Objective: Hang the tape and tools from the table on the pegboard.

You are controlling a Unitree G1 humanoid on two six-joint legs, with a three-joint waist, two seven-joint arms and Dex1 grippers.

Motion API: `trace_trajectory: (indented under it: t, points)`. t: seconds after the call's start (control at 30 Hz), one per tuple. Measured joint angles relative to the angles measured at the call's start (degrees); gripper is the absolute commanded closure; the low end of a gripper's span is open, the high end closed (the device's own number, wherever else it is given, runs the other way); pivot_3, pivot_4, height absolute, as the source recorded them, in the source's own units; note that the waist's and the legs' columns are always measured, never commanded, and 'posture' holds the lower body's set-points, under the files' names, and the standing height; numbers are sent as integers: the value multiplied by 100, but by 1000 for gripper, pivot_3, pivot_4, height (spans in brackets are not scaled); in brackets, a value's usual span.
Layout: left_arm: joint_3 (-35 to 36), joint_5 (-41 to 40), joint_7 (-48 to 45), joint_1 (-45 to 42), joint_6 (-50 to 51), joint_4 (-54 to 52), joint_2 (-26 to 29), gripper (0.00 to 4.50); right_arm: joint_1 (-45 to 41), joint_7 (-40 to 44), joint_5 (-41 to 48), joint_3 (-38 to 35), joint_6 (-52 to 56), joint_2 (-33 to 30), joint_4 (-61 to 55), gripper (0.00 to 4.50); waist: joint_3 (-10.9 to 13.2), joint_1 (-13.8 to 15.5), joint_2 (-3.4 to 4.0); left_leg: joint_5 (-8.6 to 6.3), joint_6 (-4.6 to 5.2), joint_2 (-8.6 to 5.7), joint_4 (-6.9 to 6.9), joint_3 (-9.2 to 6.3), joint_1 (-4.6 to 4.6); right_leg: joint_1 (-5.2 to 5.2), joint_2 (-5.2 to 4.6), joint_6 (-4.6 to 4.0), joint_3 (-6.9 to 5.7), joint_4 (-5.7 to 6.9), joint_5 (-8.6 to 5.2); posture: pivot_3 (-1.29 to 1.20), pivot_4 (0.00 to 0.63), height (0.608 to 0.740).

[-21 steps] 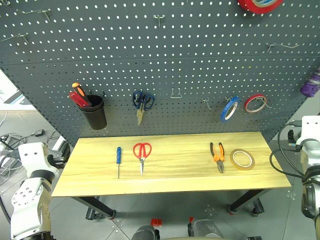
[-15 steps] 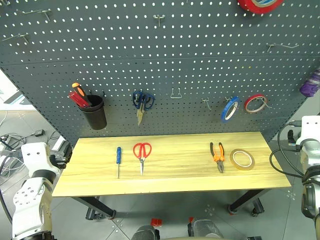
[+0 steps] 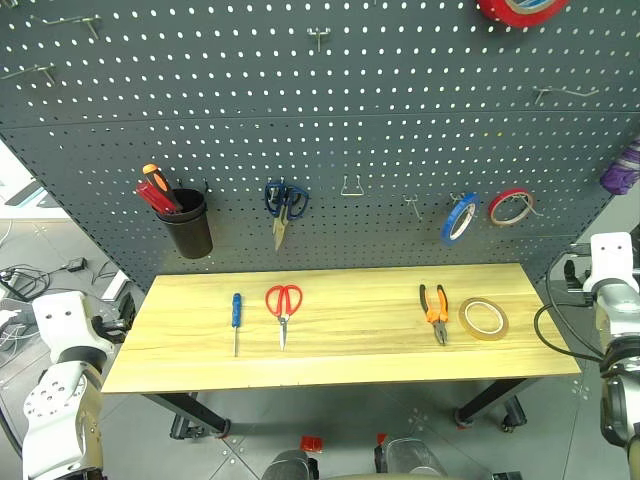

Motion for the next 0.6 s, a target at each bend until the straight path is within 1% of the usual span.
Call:
trace_trajectory:
  t: [0.2, 0.27, 0.37, 0.4, 0.47, 0.53, 0.57, 0.6]
  points:
    - [-4, -161, 48, 161, 239, -352, -221, 966, 420, 552, 190, -17, 177, 265, -877, 0, 72, 9, -7, 0, 0, 1, 2, -1, 2, 2, 0, 5, -1, 0, 3, -188, 96, 740]
    - [-148, -206, -41, 275, 421, -618, -271, 966, 721, 1055, 349, 19, 434, 335, -1556, 0, 101, 9, -4, 0, 1, 2, 2, 0, 0, 1, 0, 5, 0, 0, 3, -209, 122, 740]
    - [-478, -221, -336, 393, 499, -1025, -253, 966, 1222, 1781, 521, 211, 860, 338, -2597, 0, 231, 18, -4, 0, 1, 4, 3, -1, -4, -3, 0, 6, -1, 0, 4, -231, 154, 740]
    - [-606, -226, -483, 435, 496, -1150, -226, 966, 1376, 1967, 566, 268, 987, 339, -2927, 0, 266, 21, 6, 0, 1, 3, 4, 0, -5, -4, 0, 6, 0, 0, 4, -238, 163, 740]
    - [-767, -322, -843, 513, 528, -1447, -102, 966, 1601, 2214, 626, 319, 1340, 331, -3540, 0, 391, 17, 11, 0, 1, 5, 3, 1, -9, -9, -1, 4, 0, 0, 5, -263, 201, 740]
    - [-1064, -434, -1269, 517, 659, -1797, 133, 966, 1777, 2368, 636, 355, 1807, 255, -4067, 0, 530, 15, 20, 0, 1, 7, 6, 2, -11, -10, -1, 2, 0, 1, 6, -277, 228, 740]
    - [-1223, -473, -1439, 507, 718, -1941, 240, 966, 1806, 2411, 630, 382, 1998, 224, -4255, 0, 582, 13, 28, 2, 3, 6, 6, 3, -18, -15, -2, 1, 1, -1, 7, -277, 228, 740]
    - [-1444, -483, -1643, 490, 798, -2105, 398, 966, 1854, 2430, 614, 409, 2252, 193, -4504, 0, 652, 7, 32, 2, 4, 7, 5, 6, -25, -23, -2, 0, 2, 0, 8, -286, 249, 740]
